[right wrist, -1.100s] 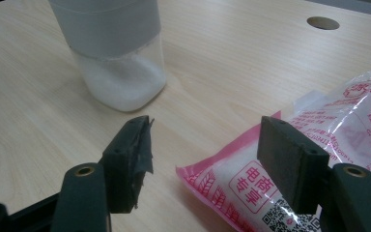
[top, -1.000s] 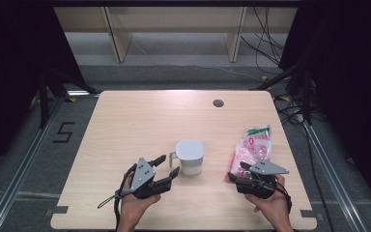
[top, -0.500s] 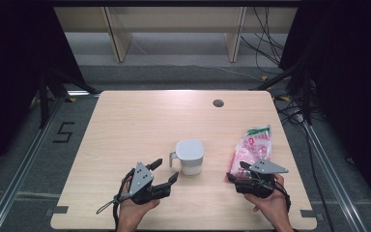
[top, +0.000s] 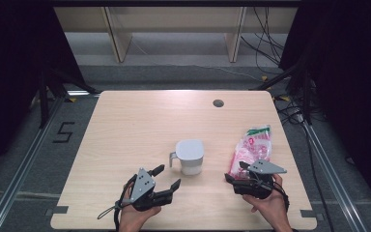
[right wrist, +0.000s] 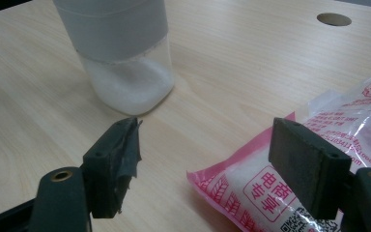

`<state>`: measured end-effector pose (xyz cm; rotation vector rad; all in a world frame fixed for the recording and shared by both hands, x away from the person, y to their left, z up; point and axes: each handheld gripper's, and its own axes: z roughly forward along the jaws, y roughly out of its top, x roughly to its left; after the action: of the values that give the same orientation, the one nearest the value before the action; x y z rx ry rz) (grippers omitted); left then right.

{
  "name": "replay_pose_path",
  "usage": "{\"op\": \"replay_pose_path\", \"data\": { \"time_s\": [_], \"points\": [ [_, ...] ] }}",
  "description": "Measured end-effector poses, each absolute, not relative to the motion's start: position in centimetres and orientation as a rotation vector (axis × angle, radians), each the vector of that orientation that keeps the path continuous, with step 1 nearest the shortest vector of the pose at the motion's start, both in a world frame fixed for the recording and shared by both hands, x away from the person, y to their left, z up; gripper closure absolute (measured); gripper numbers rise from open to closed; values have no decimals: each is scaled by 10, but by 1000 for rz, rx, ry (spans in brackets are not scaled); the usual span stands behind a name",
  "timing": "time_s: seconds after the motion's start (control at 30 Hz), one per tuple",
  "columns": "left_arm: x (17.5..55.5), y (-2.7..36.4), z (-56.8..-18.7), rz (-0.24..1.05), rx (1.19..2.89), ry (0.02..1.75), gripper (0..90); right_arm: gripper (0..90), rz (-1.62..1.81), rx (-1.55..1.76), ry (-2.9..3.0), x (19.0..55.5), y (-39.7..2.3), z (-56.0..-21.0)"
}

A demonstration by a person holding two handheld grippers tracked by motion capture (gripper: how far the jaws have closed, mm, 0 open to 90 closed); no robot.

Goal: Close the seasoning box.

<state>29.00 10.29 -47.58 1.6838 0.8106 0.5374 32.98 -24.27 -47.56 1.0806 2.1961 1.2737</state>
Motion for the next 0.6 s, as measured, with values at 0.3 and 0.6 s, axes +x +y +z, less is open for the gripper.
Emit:
{"op": "replay_pose_path", "data": {
  "time_s": [0.3, 0.6],
  "points": [
    [286, 101, -482, 552, 1730, 787, 275, 275, 1269, 1091, 2189, 329, -241, -474],
    [283, 93, -488, 523, 1747, 802, 269, 270, 1262, 1073, 2237, 328, -237, -477]
  ]
}}
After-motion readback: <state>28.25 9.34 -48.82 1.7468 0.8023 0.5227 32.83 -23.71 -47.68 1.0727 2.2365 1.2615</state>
